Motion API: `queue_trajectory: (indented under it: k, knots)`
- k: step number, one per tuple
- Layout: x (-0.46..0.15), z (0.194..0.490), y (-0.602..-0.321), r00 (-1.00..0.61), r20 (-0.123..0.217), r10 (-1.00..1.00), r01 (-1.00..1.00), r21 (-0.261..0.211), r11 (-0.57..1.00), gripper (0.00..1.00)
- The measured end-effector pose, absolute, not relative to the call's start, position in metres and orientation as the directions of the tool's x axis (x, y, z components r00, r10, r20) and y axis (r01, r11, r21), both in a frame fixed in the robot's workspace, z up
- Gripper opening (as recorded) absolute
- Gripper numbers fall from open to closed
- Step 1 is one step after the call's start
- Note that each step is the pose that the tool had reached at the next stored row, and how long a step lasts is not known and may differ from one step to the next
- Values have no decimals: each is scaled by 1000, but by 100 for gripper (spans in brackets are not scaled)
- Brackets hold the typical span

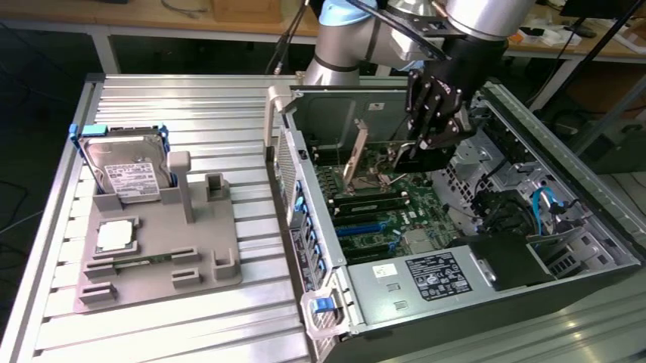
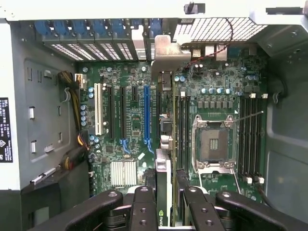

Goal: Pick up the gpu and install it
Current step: 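Insert the gpu into the slot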

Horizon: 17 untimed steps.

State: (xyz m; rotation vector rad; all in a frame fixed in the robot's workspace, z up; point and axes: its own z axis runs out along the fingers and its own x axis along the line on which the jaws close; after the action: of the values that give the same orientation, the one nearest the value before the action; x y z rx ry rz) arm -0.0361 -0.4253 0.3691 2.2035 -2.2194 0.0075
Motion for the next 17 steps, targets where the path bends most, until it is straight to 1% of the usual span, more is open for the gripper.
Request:
queue_trajectory:
  k: [17]
  knots:
    - [-50, 357, -429, -7, 14, -1000, -1000, 6, 7, 27]
